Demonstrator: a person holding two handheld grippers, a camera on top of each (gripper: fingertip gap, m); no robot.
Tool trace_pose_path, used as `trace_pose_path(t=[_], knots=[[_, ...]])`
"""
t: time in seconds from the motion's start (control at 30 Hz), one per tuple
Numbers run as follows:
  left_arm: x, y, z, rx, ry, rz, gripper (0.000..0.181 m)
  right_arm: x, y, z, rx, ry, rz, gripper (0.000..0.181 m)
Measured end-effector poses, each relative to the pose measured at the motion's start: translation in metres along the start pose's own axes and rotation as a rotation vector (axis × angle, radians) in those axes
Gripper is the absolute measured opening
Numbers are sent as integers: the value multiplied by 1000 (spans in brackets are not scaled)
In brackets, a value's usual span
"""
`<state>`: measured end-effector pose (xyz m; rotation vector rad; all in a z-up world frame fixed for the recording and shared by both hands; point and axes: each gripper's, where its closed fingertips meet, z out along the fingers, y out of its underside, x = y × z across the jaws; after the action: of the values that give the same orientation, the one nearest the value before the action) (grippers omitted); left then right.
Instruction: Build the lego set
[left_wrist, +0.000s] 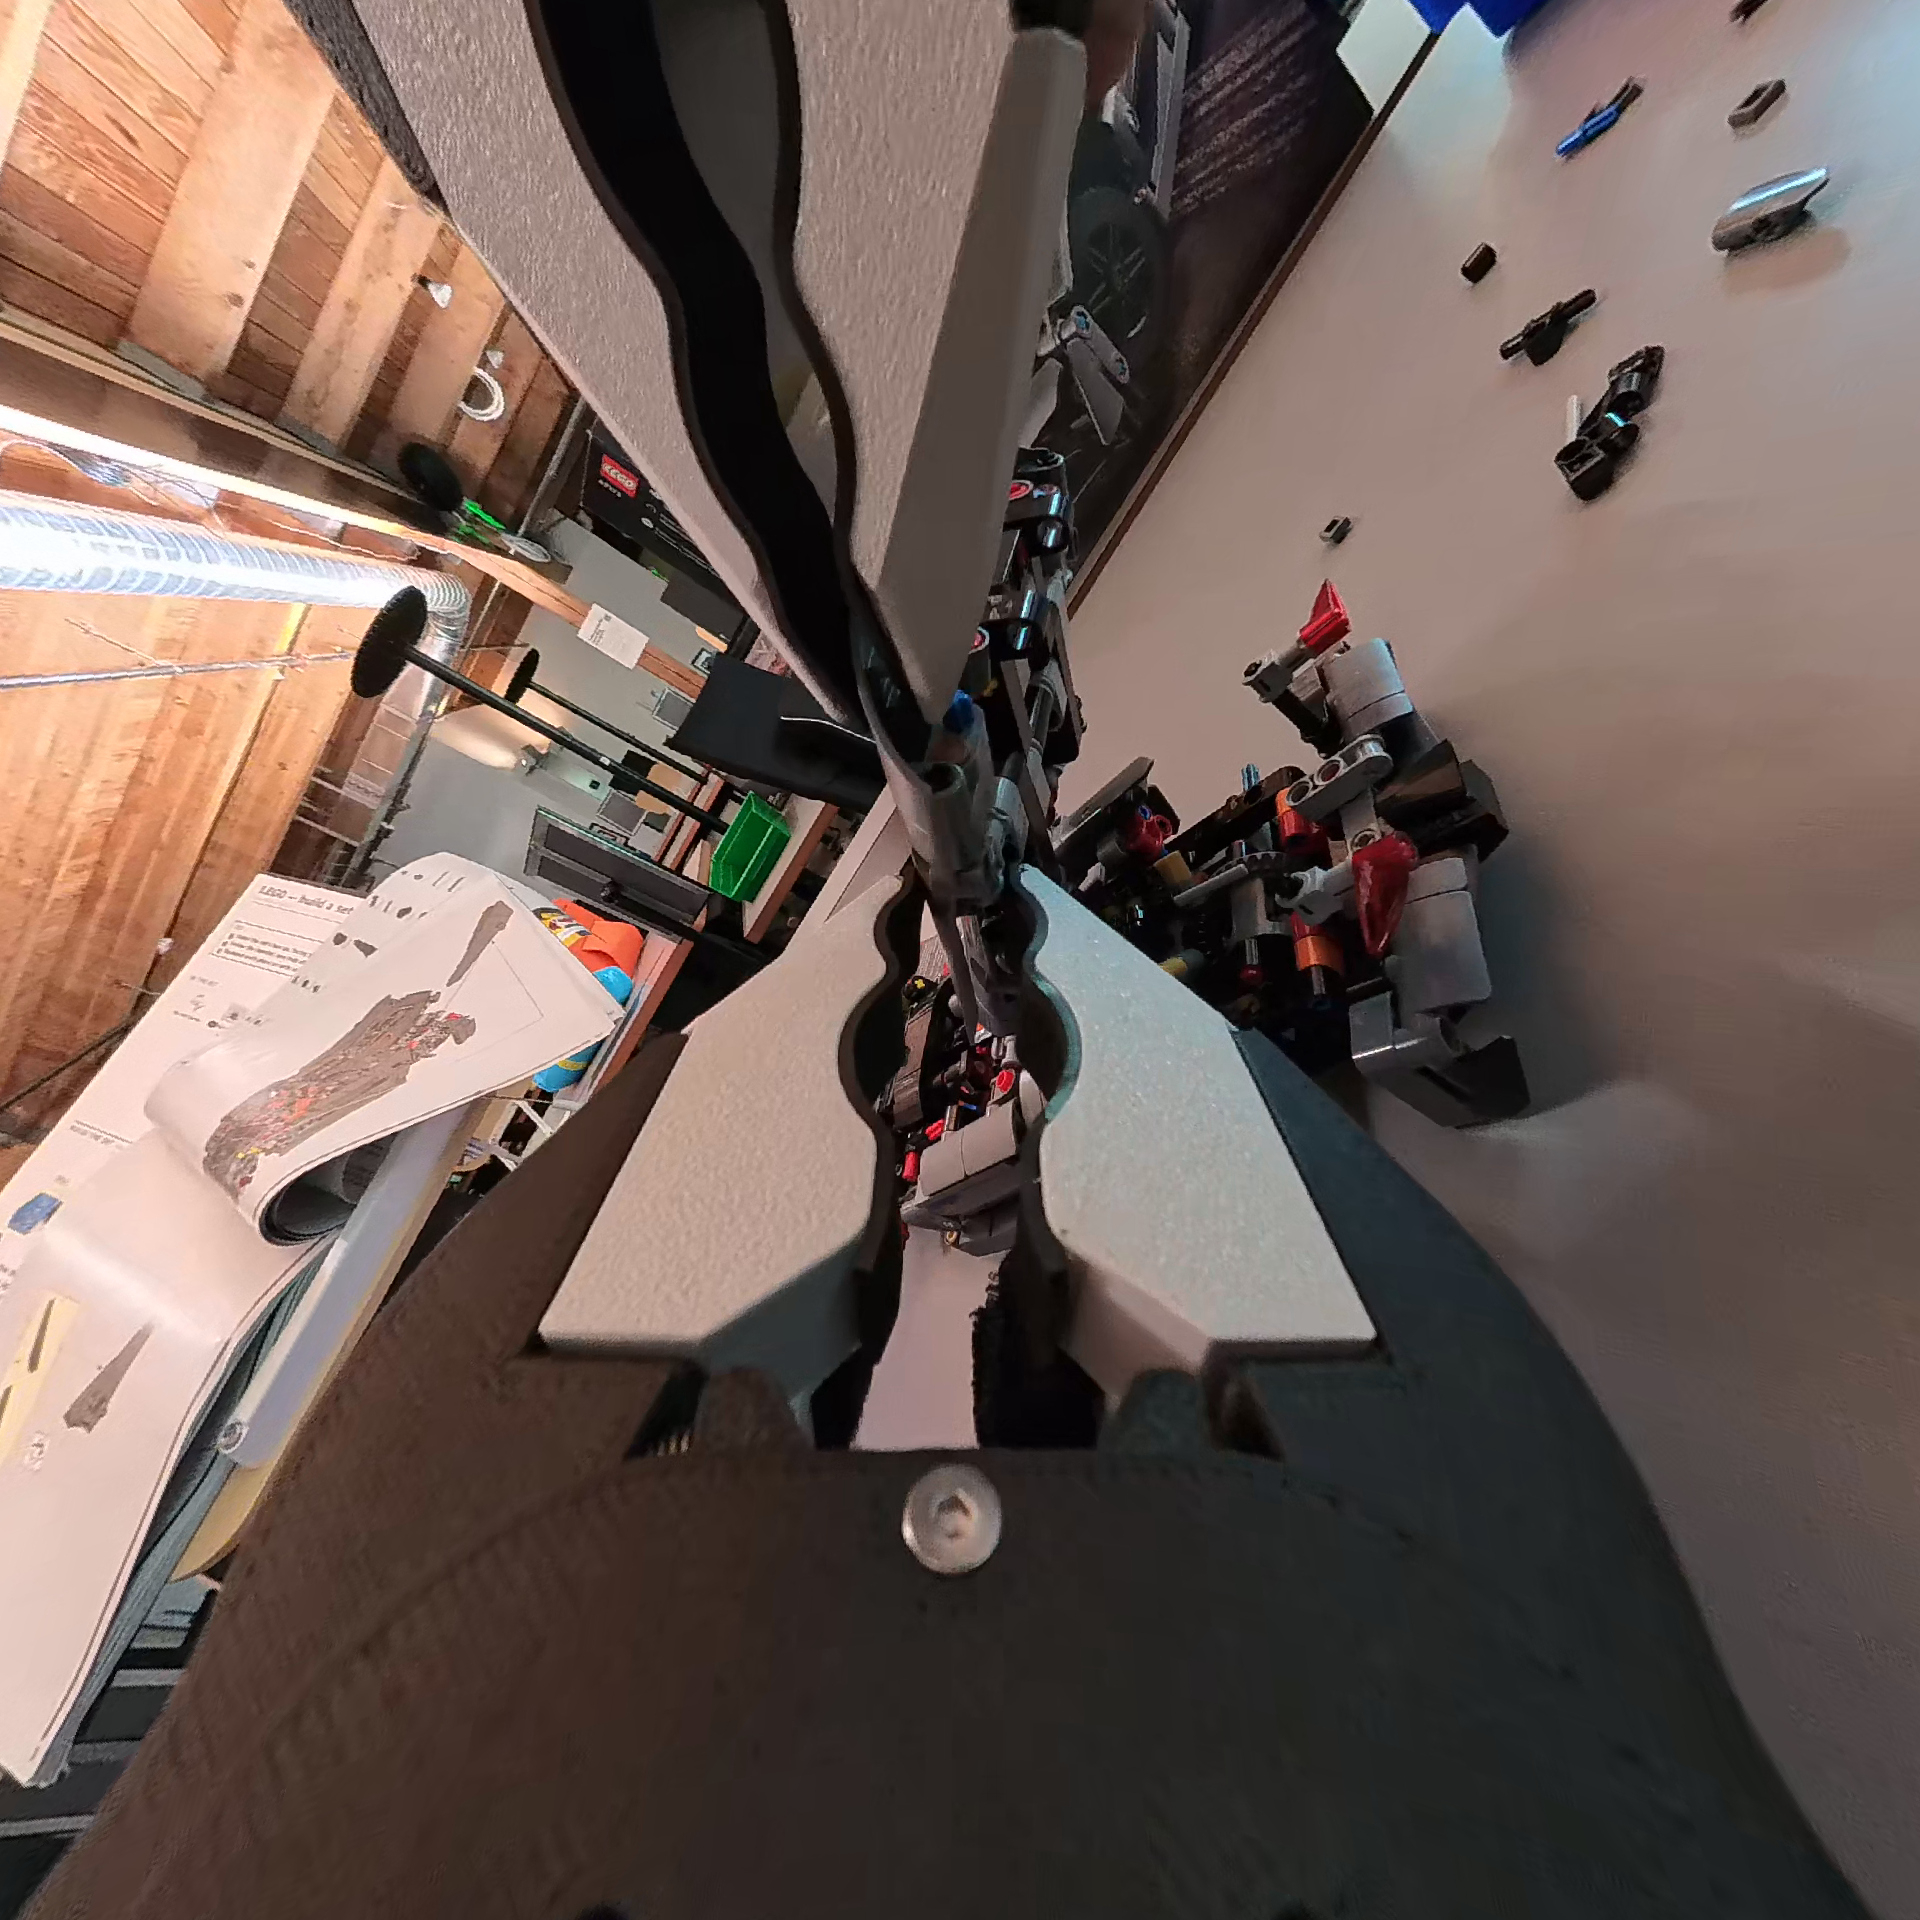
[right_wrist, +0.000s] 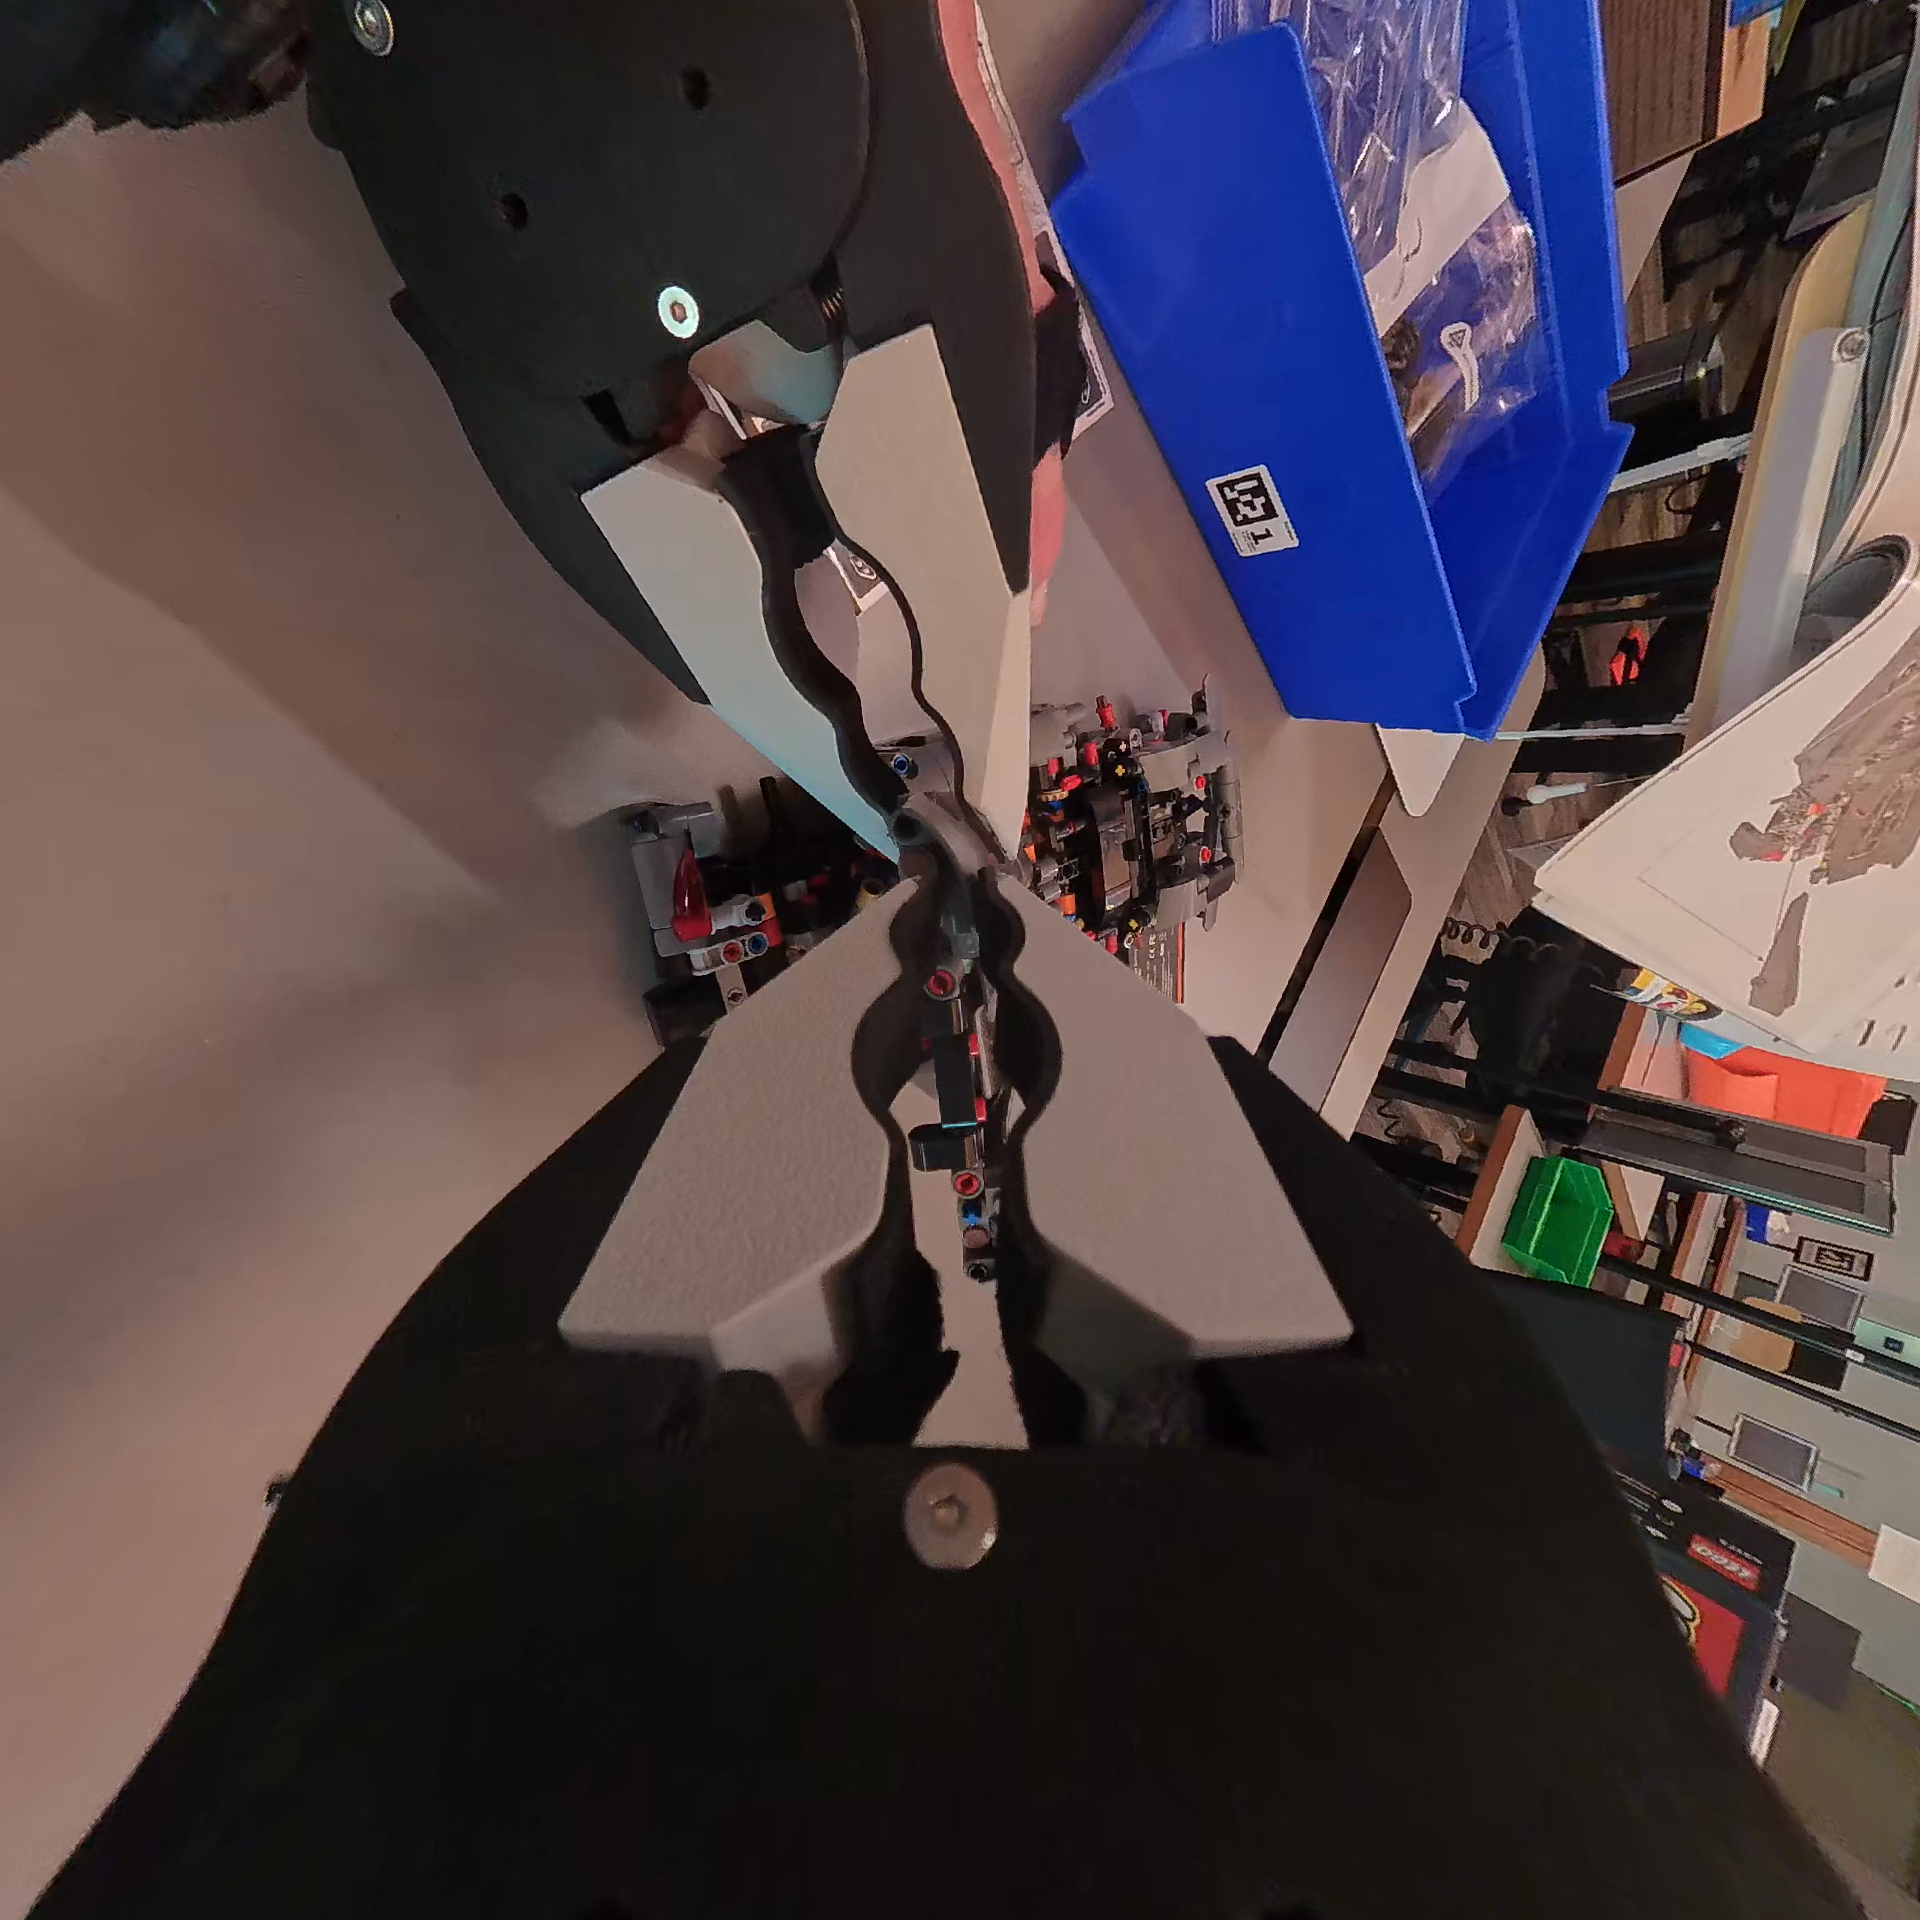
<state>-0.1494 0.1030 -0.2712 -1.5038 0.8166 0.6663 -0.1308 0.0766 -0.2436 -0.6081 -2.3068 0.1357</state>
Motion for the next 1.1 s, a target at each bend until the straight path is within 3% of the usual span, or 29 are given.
trace_pose_path(t=[1.1], knots=[[-3,4,3,-59,-18,13,10,4,2,5,-78,37,4,4]])
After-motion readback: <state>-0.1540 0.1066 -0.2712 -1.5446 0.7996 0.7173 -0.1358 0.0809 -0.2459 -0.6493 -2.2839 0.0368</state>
